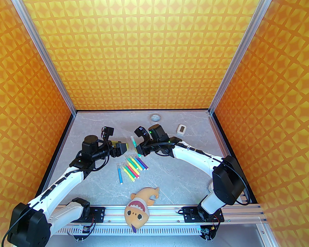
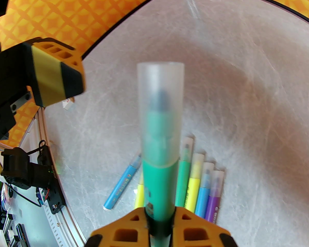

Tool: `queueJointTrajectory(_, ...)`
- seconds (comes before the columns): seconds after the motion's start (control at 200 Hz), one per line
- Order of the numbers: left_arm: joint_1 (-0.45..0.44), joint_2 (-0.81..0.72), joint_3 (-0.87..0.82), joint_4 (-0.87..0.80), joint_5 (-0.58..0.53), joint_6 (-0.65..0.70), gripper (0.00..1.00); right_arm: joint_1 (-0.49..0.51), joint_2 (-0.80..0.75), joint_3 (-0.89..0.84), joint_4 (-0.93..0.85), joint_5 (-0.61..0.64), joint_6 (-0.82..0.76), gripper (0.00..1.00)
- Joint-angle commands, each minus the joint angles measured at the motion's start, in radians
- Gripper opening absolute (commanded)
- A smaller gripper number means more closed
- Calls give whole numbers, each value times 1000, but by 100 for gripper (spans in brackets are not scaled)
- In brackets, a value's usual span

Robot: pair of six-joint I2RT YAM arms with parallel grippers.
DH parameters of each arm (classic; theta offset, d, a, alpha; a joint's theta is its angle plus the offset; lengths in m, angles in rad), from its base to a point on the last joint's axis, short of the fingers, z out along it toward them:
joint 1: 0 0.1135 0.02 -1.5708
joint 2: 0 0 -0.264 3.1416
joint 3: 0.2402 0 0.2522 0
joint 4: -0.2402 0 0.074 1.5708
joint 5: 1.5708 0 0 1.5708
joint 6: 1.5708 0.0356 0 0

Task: Open the pen caps

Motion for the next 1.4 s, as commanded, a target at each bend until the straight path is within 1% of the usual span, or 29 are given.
queueJointTrajectory(0.0,-9,52,45,50,59,-34,71,6,-39,-22,63,-66,9,0)
queueJointTrajectory(0.05,-9,70,55,51,61,-39,69,10,-43,-24,64,-74,4,0)
queueJointTrajectory(0.195,-8,109,72,73,64,-56,68,17,-47,-27,66,-93,-6,0)
queueJointTrajectory(0.515,-8,136,89,98,97,-57,64,27,-37,-21,68,-115,-14,0)
queueJointTrajectory(0.74,-11,168,97,125,124,-75,55,31,-30,-9,62,-122,-19,0)
queueJointTrajectory(0.985,-10,171,103,114,125,-72,40,31,-29,-12,70,-123,-19,0)
queueJointTrajectory(1.245,-10,172,104,117,125,-86,12,31,-35,-22,93,-108,-18,0)
queueJointTrajectory(1.305,-10,168,103,120,127,-91,6,31,-38,-26,104,-99,-17,10)
queueJointTrajectory(1.32,-10,167,102,121,126,-92,5,31,-38,-28,109,-98,-17,16)
queueJointTrajectory(1.325,-10,166,101,121,126,-93,4,31,-38,-28,109,-98,-17,16)
queueJointTrajectory(1.37,-9,164,101,126,125,-96,1,31,-37,-36,123,-97,-15,28)
queueJointTrajectory(1.395,-9,161,101,128,125,-100,0,31,-38,-40,129,-99,-13,31)
